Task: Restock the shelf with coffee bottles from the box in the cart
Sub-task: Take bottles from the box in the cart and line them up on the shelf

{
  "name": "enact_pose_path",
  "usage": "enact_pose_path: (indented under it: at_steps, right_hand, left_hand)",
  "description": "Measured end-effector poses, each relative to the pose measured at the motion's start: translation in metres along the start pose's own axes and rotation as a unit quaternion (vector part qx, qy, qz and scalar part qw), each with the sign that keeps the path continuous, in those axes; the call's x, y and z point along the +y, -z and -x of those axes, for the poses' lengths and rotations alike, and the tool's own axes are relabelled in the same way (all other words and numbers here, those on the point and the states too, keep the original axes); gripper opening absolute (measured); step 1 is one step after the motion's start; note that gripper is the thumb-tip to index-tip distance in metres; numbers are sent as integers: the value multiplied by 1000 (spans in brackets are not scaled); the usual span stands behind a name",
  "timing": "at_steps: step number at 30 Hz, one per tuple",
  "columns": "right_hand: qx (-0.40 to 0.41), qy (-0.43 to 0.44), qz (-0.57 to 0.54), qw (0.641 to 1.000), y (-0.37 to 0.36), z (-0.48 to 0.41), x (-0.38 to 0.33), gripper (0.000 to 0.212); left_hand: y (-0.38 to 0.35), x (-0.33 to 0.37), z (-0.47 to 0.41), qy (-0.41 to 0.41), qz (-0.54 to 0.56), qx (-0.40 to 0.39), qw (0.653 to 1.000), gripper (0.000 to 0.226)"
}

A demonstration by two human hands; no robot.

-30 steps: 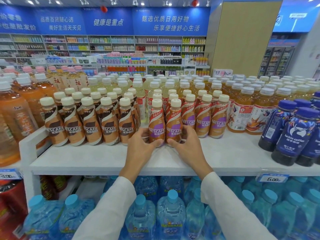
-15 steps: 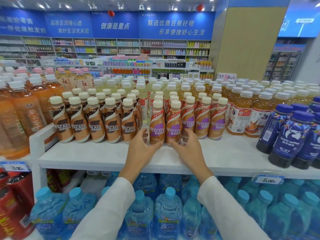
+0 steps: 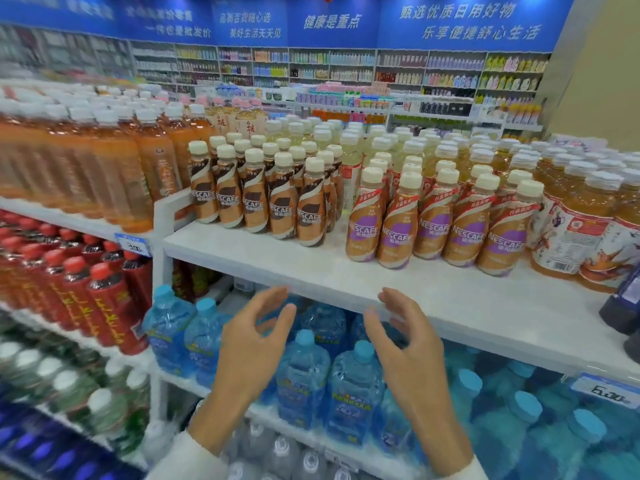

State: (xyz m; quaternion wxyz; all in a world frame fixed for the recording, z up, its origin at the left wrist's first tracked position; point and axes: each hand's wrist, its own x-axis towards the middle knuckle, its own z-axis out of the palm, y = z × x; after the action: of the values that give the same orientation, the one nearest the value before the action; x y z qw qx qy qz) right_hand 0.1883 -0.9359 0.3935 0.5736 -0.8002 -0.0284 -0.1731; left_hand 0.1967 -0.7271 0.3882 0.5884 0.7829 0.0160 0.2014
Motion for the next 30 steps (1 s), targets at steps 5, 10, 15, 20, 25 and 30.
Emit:
enact_pose_path:
  at_steps: [5, 10, 15, 20, 25, 30]
  right_hand:
    - [-74, -6, -46, 996, -33, 39, 4, 37]
    - [-159, -30, -65, 985, -88, 74, 16, 33]
    - [-242, -83, -76, 964, -151, 119, 24, 29]
    - [-310, -134, -79, 938, -222, 172, 23, 28]
    - [-368, -161, -67, 913, -298, 234, 12, 27]
    - [-424, -157, -39, 891, -363, 296, -4, 30]
  left_hand:
    - [53, -32, 54, 75, -13, 68, 995, 25]
    - [112, -60, 109, 164, -32, 123, 978, 32]
    - [166, -82, 159, 234, -26, 198, 952, 31]
    - [231, -113, 207, 271, -17, 250, 929, 28]
    - [305, -148, 258, 296, -7, 314, 902, 26]
    - [372, -174, 303, 339, -20, 361, 869, 26]
